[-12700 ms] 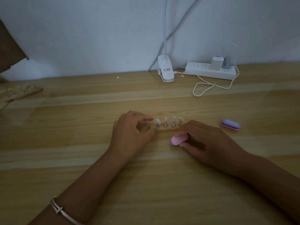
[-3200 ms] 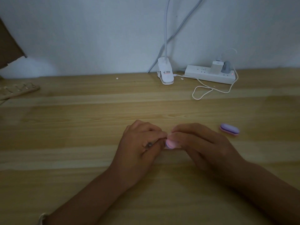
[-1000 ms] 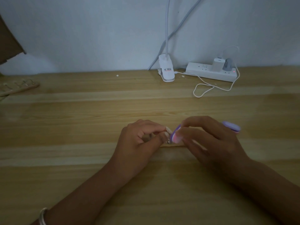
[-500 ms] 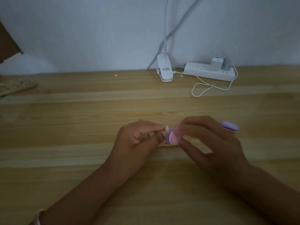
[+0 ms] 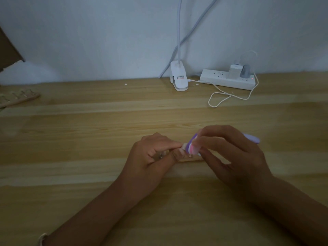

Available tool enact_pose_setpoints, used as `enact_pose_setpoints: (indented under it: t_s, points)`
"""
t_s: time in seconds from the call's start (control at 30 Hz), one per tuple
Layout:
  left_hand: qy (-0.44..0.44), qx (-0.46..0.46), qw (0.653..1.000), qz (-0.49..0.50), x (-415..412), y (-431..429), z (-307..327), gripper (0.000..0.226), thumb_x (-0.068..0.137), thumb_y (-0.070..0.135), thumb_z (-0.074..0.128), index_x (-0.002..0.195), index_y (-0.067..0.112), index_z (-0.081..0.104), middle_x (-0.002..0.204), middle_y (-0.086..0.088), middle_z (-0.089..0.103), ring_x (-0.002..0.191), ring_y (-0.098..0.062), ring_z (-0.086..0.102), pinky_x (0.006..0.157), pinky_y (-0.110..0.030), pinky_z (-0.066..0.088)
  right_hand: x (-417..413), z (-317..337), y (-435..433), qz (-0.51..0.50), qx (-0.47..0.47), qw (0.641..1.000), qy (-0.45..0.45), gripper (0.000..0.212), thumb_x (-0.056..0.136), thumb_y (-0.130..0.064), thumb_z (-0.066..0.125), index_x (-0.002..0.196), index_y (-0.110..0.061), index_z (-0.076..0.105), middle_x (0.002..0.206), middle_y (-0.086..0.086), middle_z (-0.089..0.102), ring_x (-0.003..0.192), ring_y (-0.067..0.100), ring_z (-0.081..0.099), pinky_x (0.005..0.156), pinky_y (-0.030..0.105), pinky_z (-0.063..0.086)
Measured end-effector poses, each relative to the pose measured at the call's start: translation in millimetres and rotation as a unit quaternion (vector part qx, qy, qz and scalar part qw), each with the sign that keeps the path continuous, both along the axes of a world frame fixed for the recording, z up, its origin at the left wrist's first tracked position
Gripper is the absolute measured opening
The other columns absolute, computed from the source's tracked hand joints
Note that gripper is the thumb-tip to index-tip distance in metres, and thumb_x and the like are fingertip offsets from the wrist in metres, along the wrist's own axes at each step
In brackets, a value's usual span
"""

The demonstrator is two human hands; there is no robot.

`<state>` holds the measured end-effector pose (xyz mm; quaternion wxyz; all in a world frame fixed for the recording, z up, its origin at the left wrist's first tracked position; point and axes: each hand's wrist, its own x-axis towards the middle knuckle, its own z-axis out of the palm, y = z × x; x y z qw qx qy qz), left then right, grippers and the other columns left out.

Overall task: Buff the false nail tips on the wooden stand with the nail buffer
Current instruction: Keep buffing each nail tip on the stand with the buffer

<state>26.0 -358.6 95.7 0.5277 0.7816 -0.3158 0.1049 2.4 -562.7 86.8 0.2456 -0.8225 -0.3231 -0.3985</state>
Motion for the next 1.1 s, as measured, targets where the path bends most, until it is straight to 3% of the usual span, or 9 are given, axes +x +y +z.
enact_pose_setpoints:
  t_s: [0.1, 0.23, 0.33, 0.43, 0.53, 0.67, 0.77, 0.93, 1.1]
  points:
    - [-0.001, 0.007, 1.000, -0.008, 0.1, 0.7, 0.1, 0.022, 0.084, 0.031, 0.062, 0.094, 0.017, 0.077, 0.077, 0.004, 0.071, 0.074, -0.012, 0.061, 0.076, -0.033, 0.045, -4.0, 0.9, 5.0, -0.004, -0.037, 0.999, -0.024, 0.016, 0.093, 0.003, 0.064, 0.096, -0.006, 0.077, 0.102, 0.009, 0.069, 0.095, 0.018, 0.067, 0.092, 0.013, 0.039]
    - [0.005, 0.017, 1.000, -0.005, -0.5, 2.2, 0.5, 0.028, 0.086, 0.033, 0.060, 0.092, 0.013, 0.077, 0.078, 0.001, 0.071, 0.078, -0.017, 0.062, 0.081, -0.039, 0.045, -3.1, 5.6, -1.0, -0.014, -0.016, 1.000, -0.010, 0.016, 0.087, 0.008, 0.069, 0.095, -0.004, 0.076, 0.101, 0.012, 0.069, 0.091, 0.024, 0.069, 0.082, 0.028, 0.051]
    - [-0.022, 0.016, 1.000, -0.013, -1.7, 2.3, 2.3, 0.025, 0.087, 0.030, 0.058, 0.091, 0.014, 0.077, 0.079, 0.005, 0.070, 0.078, -0.015, 0.061, 0.077, -0.042, 0.045, -10.4, 5.6, 6.7, -0.008, -0.028, 0.999, -0.025, 0.017, 0.089, 0.007, 0.066, 0.095, -0.005, 0.077, 0.100, 0.010, 0.069, 0.094, 0.020, 0.067, 0.091, 0.017, 0.042]
    - [-0.018, 0.018, 1.000, -0.015, -2.0, 2.5, 2.6, 0.024, 0.088, 0.029, 0.057, 0.089, 0.015, 0.076, 0.079, 0.005, 0.070, 0.079, -0.016, 0.061, 0.078, -0.043, 0.045, -8.6, 3.1, 0.9, 0.003, -0.036, 0.999, -0.009, 0.016, 0.092, 0.005, 0.066, 0.099, -0.004, 0.076, 0.103, 0.011, 0.068, 0.095, 0.022, 0.068, 0.084, 0.031, 0.052]
    - [-0.007, 0.008, 1.000, -0.027, -4.3, 2.4, 3.9, 0.019, 0.092, 0.029, 0.055, 0.088, 0.023, 0.073, 0.080, 0.009, 0.069, 0.082, -0.018, 0.062, 0.079, -0.039, 0.047, 0.3, 5.8, -12.1, -0.049, 0.004, 0.999, 0.015, 0.016, 0.092, 0.001, 0.068, 0.101, -0.009, 0.076, 0.103, 0.009, 0.068, 0.093, 0.021, 0.069, 0.072, 0.041, 0.054]
    - [0.015, -0.028, 0.998, -0.047, -7.2, 2.1, 4.1, 0.020, 0.098, 0.021, 0.047, 0.087, 0.021, 0.064, 0.070, 0.008, 0.063, 0.069, -0.013, 0.062, 0.068, -0.029, 0.049, -2.9, 6.2, -7.1, -0.019, 0.031, 0.999, 0.000, 0.018, 0.093, -0.002, 0.068, 0.108, -0.011, 0.074, 0.106, 0.007, 0.067, 0.102, 0.014, 0.064, 0.086, 0.028, 0.051]
    - [0.006, -0.016, 0.999, -0.051, -8.6, 2.0, 3.0, 0.024, 0.098, 0.021, 0.045, 0.085, 0.014, 0.063, 0.064, 0.006, 0.059, 0.058, -0.015, 0.057, 0.058, -0.034, 0.045, -9.7, 1.7, 2.1, 0.011, 0.003, 1.000, -0.015, 0.030, 0.090, 0.004, 0.067, 0.116, -0.011, 0.070, 0.111, 0.009, 0.066, 0.106, 0.015, 0.064, 0.093, 0.025, 0.048]
    - [0.016, 0.008, 0.998, -0.055, -7.3, 0.6, 1.7, 0.030, 0.098, 0.023, 0.045, 0.081, 0.008, 0.065, 0.069, 0.006, 0.058, 0.061, -0.018, 0.055, 0.057, -0.037, 0.043, -5.9, 1.7, -1.8, 0.004, -0.022, 0.999, -0.032, 0.036, 0.087, 0.010, 0.068, 0.119, -0.007, 0.065, 0.111, 0.014, 0.068, 0.107, 0.020, 0.065, 0.098, 0.024, 0.046]
    - [0.122, -0.038, 0.985, -0.115, -9.3, 1.0, 3.5, 0.027, 0.098, 0.013, 0.047, 0.077, 0.003, 0.060, 0.059, 0.007, 0.049, 0.054, -0.003, 0.042, 0.053, -0.016, 0.034, -9.7, -2.1, 2.2, 0.037, -0.044, 0.997, -0.043, 0.026, 0.099, 0.000, 0.058, 0.123, -0.009, 0.063, 0.119, 0.007, 0.065, 0.119, 0.017, 0.061, 0.105, 0.022, 0.041]
